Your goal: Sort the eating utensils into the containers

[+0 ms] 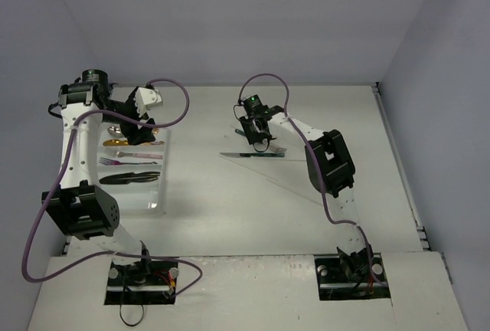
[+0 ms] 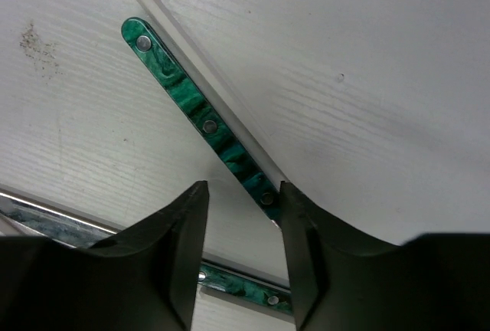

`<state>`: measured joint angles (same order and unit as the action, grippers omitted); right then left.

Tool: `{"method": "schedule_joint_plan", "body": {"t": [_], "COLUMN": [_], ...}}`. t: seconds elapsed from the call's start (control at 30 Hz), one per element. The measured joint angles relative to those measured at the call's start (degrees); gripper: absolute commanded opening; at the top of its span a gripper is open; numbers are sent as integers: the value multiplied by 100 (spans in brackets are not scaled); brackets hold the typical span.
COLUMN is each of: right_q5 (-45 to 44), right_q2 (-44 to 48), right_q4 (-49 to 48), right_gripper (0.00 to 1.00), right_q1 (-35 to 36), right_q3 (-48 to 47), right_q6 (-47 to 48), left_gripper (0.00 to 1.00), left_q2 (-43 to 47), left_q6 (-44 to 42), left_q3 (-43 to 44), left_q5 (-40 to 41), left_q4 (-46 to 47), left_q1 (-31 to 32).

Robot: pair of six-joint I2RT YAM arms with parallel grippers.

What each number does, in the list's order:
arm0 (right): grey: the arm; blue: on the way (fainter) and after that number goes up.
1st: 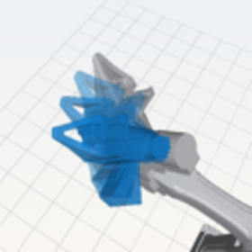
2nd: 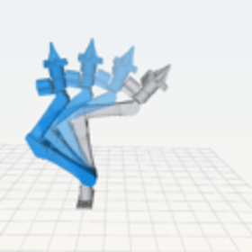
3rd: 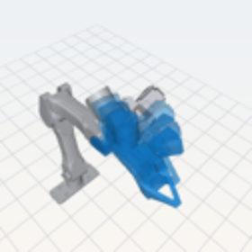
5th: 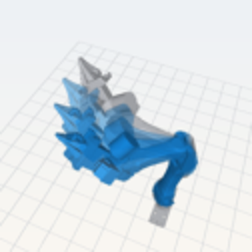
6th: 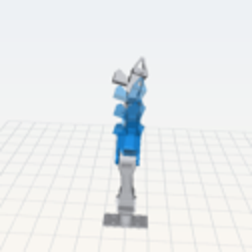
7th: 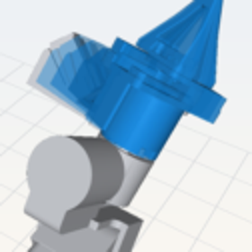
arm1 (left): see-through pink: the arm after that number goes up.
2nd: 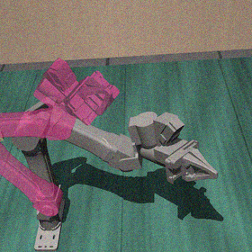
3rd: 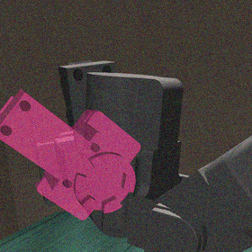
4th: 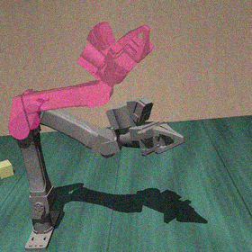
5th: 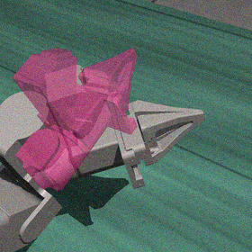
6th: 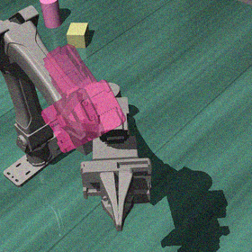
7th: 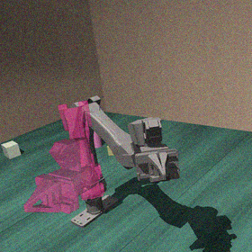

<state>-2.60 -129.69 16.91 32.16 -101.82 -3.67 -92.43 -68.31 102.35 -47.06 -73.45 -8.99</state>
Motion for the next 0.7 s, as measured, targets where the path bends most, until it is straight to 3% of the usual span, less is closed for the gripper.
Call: {"method": "schedule_joint_plan", "body": {"t": [0.23, 0.7], "right_q5": [63, 130], "right_q2": [0, -17], "right_q4": [-17, -241], "right_gripper": [25, 29], "right_q1": [-22, -33], "right_q3": [5, 181], "right_q6": [74, 56], "left_gripper": [69, 69], "left_q2": [-52, -154], "left_q6": [7, 10], "left_q3": [46, 61], "left_q5": [-12, -93], "left_q4": [2, 4], "left_q1": [0, 0]}}
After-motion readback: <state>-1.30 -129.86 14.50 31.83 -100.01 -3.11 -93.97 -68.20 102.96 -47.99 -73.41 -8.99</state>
